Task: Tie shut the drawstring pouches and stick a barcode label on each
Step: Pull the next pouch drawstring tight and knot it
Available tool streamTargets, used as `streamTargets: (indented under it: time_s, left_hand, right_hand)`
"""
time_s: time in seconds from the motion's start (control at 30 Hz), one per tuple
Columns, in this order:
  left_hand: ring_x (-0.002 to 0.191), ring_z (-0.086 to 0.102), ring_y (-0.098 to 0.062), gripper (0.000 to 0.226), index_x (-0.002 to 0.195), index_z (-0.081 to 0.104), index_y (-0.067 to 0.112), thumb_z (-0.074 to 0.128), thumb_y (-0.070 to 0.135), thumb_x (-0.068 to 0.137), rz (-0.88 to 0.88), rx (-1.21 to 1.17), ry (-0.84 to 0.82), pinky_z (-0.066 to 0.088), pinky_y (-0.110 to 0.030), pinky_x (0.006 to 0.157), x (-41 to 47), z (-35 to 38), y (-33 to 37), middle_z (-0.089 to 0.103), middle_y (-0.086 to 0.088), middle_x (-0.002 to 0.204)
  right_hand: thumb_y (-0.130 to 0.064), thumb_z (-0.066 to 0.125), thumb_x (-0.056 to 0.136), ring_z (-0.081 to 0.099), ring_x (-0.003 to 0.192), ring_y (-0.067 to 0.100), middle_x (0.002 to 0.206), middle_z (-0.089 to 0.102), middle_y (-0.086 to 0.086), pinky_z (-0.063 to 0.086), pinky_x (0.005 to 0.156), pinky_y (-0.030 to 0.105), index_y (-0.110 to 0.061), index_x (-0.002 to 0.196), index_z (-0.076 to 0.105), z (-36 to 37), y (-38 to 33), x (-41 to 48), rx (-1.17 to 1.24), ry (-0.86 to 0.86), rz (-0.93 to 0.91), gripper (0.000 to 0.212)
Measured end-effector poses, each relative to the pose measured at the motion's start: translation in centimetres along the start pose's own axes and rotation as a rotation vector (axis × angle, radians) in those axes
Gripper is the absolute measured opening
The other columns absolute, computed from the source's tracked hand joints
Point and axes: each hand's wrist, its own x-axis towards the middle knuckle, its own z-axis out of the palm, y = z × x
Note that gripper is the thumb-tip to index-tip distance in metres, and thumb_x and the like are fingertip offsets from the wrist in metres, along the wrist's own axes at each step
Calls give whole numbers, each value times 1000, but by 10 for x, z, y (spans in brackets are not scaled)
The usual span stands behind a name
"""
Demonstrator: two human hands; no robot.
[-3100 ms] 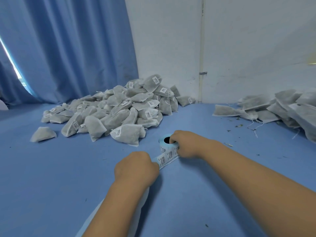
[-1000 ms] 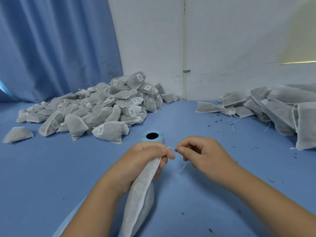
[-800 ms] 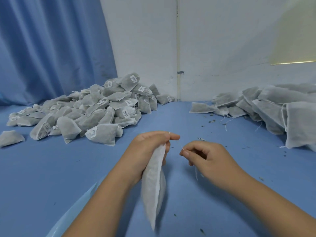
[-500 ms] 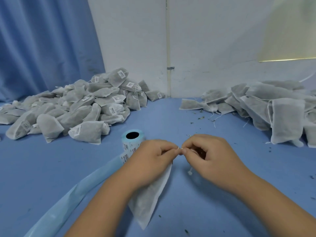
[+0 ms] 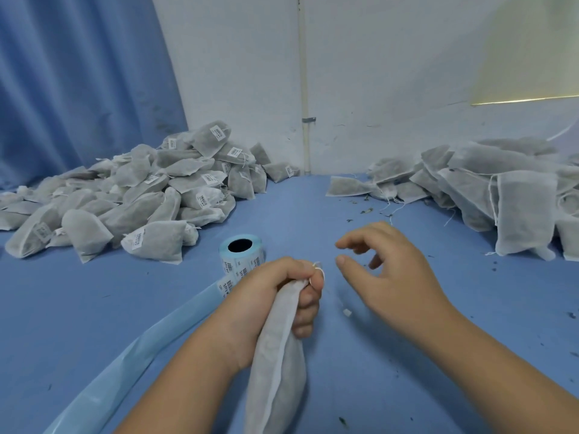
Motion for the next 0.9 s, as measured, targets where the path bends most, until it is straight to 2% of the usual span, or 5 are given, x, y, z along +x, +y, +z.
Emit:
streamTargets:
  time_s: [0.1, 0.2, 0.67, 0.8, 0.9]
  left_hand:
    - [38, 34, -10, 18, 59, 62, 17, 54, 23, 73, -5, -49, -3, 34, -21, 40, 0, -4, 0, 43, 5, 51]
    - [39, 35, -10, 18, 59, 63, 18, 54, 24, 74, 14, -31, 24, 33, -21, 40, 0, -5, -2, 43, 5, 52]
    - [44, 36, -13, 22, 55, 60, 14, 53, 21, 76, 71, 325, 113, 29, -23, 47, -13, 6, 2, 45, 0, 53]
    - [44, 40, -14, 20, 58, 63, 15, 57, 25, 74, 46, 415, 133, 35, -23, 47, -13, 6, 1, 48, -3, 55]
    - [45, 42, -13, 18, 62, 66, 15, 59, 26, 74, 21, 435, 137, 36, -23, 47, -13, 6, 1, 52, -2, 56]
  right_hand:
    - [-20, 68, 80, 54, 66, 5, 73, 61, -10, 41, 60, 15, -25, 74, 64, -10, -5, 1, 207, 9, 10, 9]
    - [-27, 67, 79, 49, 55, 11, 59, 58, -10, 41, 52, 19, -20, 72, 66, -11, -11, 0, 356, -215, 80, 11]
    - [-8, 66, 79, 48, 52, 7, 55, 58, -9, 41, 52, 16, -20, 64, 69, -9, -14, -3, 407, -421, 222, 19]
    - [-12, 62, 76, 45, 54, 11, 55, 55, -7, 38, 53, 27, -22, 64, 67, -10, -12, -4, 317, -485, 257, 16]
    - [-28, 65, 67, 44, 54, 11, 50, 53, -11, 36, 52, 24, -21, 64, 66, -11, -13, -4, 324, -524, 269, 7]
